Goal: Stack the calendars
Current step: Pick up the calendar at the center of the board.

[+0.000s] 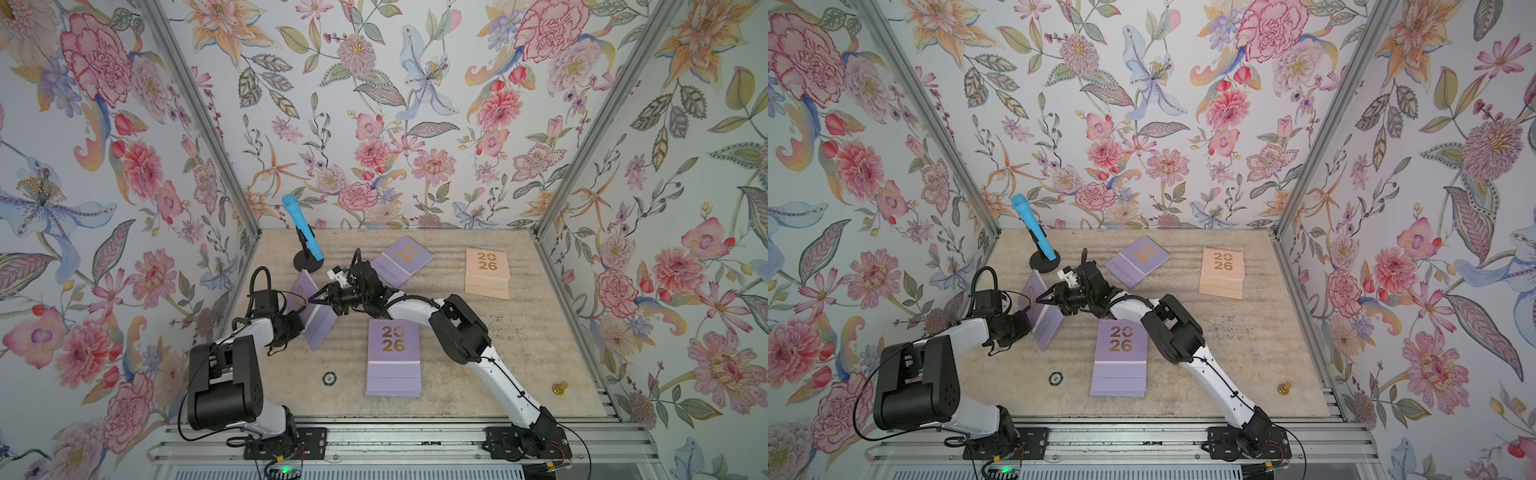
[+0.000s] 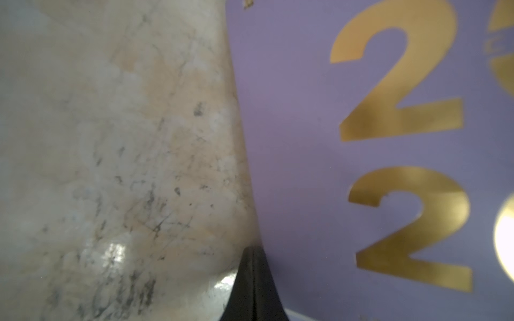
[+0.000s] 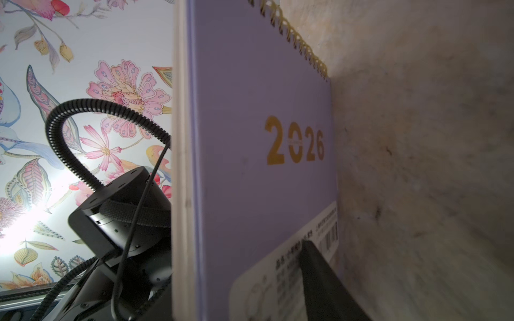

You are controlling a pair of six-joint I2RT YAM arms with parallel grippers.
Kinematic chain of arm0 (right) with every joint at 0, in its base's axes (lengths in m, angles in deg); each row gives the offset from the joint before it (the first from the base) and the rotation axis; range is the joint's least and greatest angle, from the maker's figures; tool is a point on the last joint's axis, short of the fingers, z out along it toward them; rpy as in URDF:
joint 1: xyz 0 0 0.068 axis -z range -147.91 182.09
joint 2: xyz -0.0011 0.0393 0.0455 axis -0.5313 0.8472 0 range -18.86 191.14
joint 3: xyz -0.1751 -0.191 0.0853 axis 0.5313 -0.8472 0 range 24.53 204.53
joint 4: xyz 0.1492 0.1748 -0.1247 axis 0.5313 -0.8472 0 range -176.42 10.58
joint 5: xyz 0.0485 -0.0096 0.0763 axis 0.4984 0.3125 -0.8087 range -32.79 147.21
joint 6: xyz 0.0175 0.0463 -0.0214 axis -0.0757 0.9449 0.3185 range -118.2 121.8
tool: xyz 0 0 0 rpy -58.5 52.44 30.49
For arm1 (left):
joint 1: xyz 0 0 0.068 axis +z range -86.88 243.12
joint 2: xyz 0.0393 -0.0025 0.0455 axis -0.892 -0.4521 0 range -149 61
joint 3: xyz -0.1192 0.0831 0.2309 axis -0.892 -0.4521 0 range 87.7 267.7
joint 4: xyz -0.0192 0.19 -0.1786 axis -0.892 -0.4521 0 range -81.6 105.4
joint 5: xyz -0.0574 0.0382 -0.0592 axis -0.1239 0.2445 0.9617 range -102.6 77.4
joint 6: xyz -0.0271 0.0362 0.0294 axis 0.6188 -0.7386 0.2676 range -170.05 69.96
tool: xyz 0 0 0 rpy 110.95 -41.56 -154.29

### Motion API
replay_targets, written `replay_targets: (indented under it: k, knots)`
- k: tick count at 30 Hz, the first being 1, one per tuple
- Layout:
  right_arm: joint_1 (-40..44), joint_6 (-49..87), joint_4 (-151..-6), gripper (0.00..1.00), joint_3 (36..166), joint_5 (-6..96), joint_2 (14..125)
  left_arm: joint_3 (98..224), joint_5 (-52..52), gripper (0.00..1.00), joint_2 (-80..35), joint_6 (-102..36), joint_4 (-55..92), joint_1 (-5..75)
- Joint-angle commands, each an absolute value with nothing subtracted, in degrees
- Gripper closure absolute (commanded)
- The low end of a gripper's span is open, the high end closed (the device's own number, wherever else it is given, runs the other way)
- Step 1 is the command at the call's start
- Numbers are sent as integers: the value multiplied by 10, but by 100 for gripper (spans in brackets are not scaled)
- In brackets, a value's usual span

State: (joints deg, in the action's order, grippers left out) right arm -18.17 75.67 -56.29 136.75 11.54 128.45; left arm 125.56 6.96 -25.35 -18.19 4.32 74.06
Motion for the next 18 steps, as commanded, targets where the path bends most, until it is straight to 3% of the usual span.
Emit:
replay_targets:
  k: [1, 4, 18]
  knots:
    - [-181, 687, -663, 53, 1382, 144, 1251, 1243, 94, 100, -266, -196, 17, 737]
    - [-180, 640, -729, 56, 1389, 176, 1239, 1244, 94, 100, -265, -198, 15, 739]
    - [-172, 611, -758, 67, 1402, 213, 1237, 1254, 99, 100, -262, -202, 5, 741]
